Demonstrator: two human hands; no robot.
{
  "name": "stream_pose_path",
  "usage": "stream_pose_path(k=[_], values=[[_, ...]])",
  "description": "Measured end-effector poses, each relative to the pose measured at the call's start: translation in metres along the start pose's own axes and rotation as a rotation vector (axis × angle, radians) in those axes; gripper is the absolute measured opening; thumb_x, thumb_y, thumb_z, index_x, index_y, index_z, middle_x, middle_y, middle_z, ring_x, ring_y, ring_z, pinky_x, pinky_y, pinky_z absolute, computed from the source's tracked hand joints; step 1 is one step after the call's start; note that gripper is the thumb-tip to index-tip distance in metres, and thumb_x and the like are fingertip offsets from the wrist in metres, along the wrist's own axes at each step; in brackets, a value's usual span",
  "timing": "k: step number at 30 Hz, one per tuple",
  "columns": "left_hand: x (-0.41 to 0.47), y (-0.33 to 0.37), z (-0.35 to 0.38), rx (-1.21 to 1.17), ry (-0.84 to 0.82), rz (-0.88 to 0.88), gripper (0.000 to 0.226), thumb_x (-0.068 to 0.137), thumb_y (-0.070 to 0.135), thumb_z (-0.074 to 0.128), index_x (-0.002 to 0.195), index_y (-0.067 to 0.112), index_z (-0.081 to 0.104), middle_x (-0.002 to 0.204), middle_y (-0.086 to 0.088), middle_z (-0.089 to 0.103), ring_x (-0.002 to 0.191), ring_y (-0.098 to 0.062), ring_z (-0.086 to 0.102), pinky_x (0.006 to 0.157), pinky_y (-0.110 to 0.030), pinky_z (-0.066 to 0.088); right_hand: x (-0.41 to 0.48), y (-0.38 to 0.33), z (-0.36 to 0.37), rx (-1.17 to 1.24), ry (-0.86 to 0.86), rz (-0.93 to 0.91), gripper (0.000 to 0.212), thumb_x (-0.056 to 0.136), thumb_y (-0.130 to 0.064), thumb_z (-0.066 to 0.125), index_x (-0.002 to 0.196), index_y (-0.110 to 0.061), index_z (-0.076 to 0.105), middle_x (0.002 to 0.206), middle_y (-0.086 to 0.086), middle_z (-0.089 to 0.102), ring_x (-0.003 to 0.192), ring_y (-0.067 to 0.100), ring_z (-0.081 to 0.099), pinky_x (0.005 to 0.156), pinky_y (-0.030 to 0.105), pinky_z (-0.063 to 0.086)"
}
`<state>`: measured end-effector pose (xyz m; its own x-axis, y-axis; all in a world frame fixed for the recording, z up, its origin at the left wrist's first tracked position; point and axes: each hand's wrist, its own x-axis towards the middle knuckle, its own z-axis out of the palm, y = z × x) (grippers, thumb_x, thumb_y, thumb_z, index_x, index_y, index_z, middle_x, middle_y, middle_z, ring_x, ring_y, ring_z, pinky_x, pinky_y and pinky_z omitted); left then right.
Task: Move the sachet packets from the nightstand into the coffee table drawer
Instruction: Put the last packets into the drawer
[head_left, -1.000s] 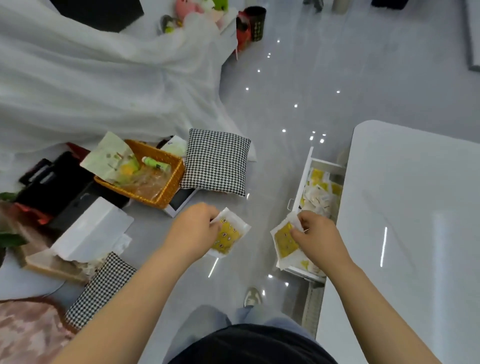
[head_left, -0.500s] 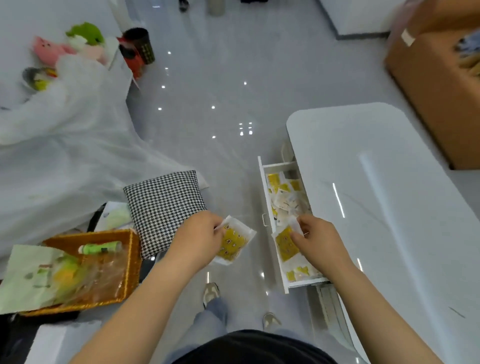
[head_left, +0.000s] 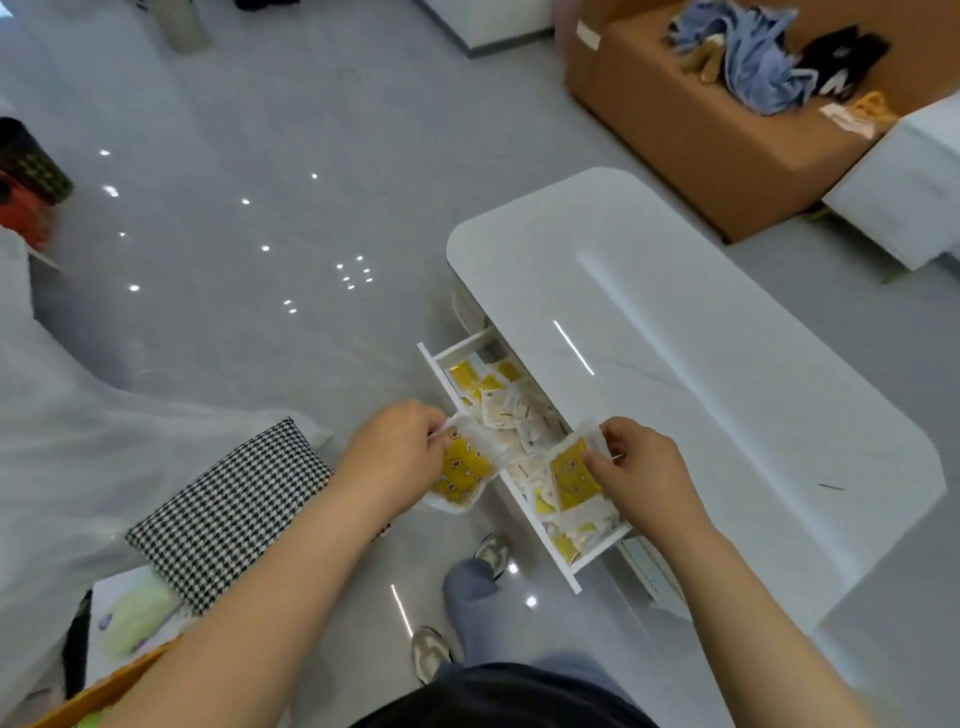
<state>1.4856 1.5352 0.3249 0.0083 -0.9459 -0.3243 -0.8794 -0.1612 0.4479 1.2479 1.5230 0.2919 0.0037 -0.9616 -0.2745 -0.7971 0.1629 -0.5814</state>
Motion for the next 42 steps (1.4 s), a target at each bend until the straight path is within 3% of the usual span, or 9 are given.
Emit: stream_pose_path(k=[8, 15, 21, 26, 31, 42], values=[[0.099, 0.025, -0.02, 0.062, -0.021, 0.117, 0.022, 0.089, 0.017, 0.053, 0.071, 0.003, 0.055, 0.073, -0.015, 0.06, 0.074, -0.031, 0.057, 0.058, -0.031, 0.041, 0.072, -0.004, -0.018, 0.136, 0.099, 0.074, 0.011, 0.086, -0.02, 0.057, 0.078, -0.012, 0.059, 0.077, 0.005, 0.065, 0.075, 0.023, 0.063, 0.069, 0.042, 0.053], [0.154, 0.047, -0.03, 0.094, -0.062, 0.206, 0.022, 0.09, 0.017, 0.052, 0.075, 0.004, 0.059, 0.077, -0.014, 0.061, 0.076, -0.029, 0.058, 0.063, -0.033, 0.044, 0.104, -0.002, -0.03, 0.168, 0.147, 0.146, 0.013, 0.088, -0.022, 0.055, 0.078, -0.014, 0.059, 0.077, 0.002, 0.065, 0.074, 0.021, 0.062, 0.065, 0.038, 0.051], [0.198, 0.062, -0.034, 0.135, -0.141, 0.273, 0.03, 0.089, 0.017, 0.054, 0.061, 0.012, 0.045, 0.064, -0.008, 0.051, 0.066, -0.027, 0.051, 0.053, -0.029, 0.031, 0.123, -0.005, -0.03, 0.212, 0.223, 0.232, 0.013, 0.087, -0.019, 0.056, 0.074, -0.016, 0.056, 0.072, 0.0, 0.061, 0.07, 0.019, 0.061, 0.063, 0.035, 0.05], [0.247, 0.064, -0.043, 0.166, -0.194, 0.369, 0.023, 0.089, 0.018, 0.054, 0.072, 0.002, 0.055, 0.08, -0.017, 0.06, 0.07, -0.029, 0.055, 0.056, -0.031, 0.037, 0.138, -0.011, -0.023, 0.232, 0.307, 0.336, 0.015, 0.088, -0.022, 0.056, 0.074, -0.016, 0.057, 0.072, 0.0, 0.063, 0.069, 0.018, 0.061, 0.062, 0.035, 0.05], [0.307, 0.058, -0.07, 0.216, -0.253, 0.516, 0.034, 0.089, 0.017, 0.054, 0.06, 0.01, 0.038, 0.071, -0.014, 0.05, 0.06, -0.022, 0.04, 0.05, -0.029, 0.024, 0.164, -0.041, -0.008, 0.263, 0.427, 0.447, 0.012, 0.088, -0.02, 0.057, 0.077, -0.013, 0.058, 0.074, 0.003, 0.064, 0.072, 0.02, 0.062, 0.063, 0.035, 0.049], [0.381, 0.021, -0.107, 0.29, -0.438, 0.738, 0.034, 0.088, 0.015, 0.053, 0.06, 0.012, 0.036, 0.067, -0.01, 0.045, 0.062, -0.022, 0.04, 0.054, -0.03, 0.027, 0.178, -0.12, 0.062, 0.351, 0.539, 0.734, 0.012, 0.085, -0.017, 0.06, 0.077, -0.009, 0.058, 0.074, 0.01, 0.064, 0.073, 0.029, 0.062, 0.062, 0.039, 0.05]])
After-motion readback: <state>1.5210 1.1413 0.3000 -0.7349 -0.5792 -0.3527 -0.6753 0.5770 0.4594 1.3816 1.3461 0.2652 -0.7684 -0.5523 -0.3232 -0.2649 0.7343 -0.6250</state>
